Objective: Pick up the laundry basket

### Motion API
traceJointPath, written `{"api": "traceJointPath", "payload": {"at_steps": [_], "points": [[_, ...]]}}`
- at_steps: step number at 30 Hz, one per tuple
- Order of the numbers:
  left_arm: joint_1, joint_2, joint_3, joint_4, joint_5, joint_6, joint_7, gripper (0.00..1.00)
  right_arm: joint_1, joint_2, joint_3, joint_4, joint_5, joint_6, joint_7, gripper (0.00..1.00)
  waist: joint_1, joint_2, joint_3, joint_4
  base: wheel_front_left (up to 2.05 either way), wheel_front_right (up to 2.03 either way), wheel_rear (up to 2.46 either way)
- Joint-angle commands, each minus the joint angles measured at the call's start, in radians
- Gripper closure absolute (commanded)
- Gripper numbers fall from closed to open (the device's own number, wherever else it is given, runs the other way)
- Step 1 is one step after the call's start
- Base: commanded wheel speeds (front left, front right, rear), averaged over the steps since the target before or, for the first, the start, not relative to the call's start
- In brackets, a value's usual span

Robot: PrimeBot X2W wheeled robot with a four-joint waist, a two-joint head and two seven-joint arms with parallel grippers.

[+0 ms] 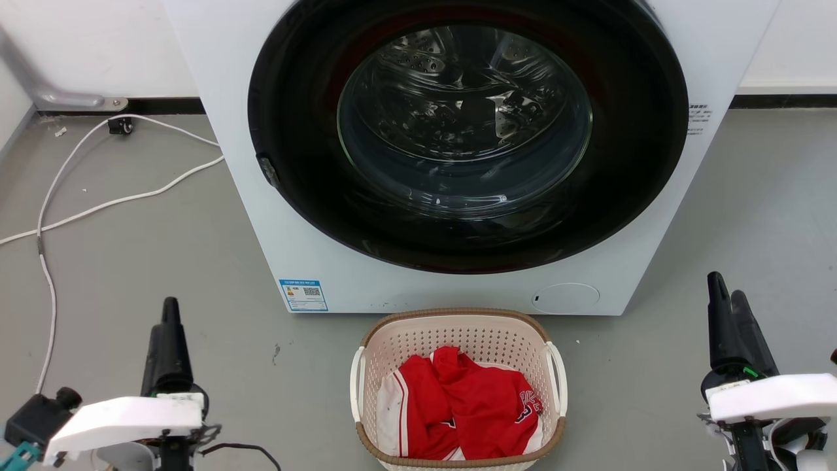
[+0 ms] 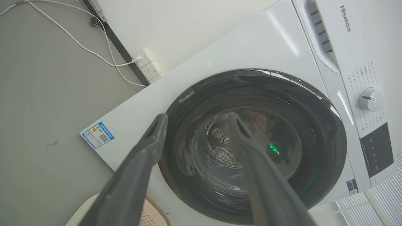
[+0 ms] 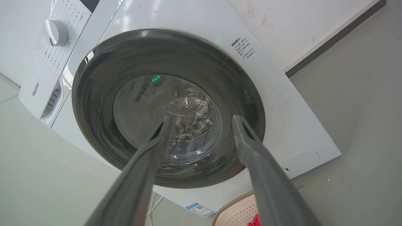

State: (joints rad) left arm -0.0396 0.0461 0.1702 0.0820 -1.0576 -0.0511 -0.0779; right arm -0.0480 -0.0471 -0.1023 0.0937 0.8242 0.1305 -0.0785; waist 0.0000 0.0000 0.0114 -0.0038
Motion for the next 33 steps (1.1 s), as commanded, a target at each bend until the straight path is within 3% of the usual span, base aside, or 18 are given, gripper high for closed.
{"api": "traceJointPath", "payload": {"at_steps": [1, 12, 29, 33], "points": [[0.005, 0.003, -0.015, -0.025, 0.016, -0.009, -0.01, 0.0, -0.012, -0.004, 0.003, -0.025, -0.035, 0.0, -0.009, 0.0, 0.0, 0.0, 0.0, 0.0, 0.0, 0.0, 0.0], [0.024, 0.004, -0.092, -0.104, 0.293, 0.034, -0.043, 0.0, 0.001, -0.005, 0.047, -0.076, -0.259, 0.0, -0.042, 0.0, 0.0, 0.0, 0.004, -0.004, 0.0, 0.0, 0.0], [0.039, 0.006, -0.228, -0.18, 0.638, 0.026, -0.089, 0.0, 0.02, -0.005, 0.074, -0.1, -0.536, 0.0, -0.088, 0.0, 0.0, 0.0, 0.009, -0.004, 0.0, 0.0, 0.0], [0.047, 0.014, -0.257, -0.174, 0.698, 0.045, -0.098, 0.0, 0.024, -0.005, 0.07, -0.082, -0.589, 0.0, -0.098, 0.0, 0.0, 0.0, 0.009, -0.006, 0.0, 0.0, 0.0]]}}
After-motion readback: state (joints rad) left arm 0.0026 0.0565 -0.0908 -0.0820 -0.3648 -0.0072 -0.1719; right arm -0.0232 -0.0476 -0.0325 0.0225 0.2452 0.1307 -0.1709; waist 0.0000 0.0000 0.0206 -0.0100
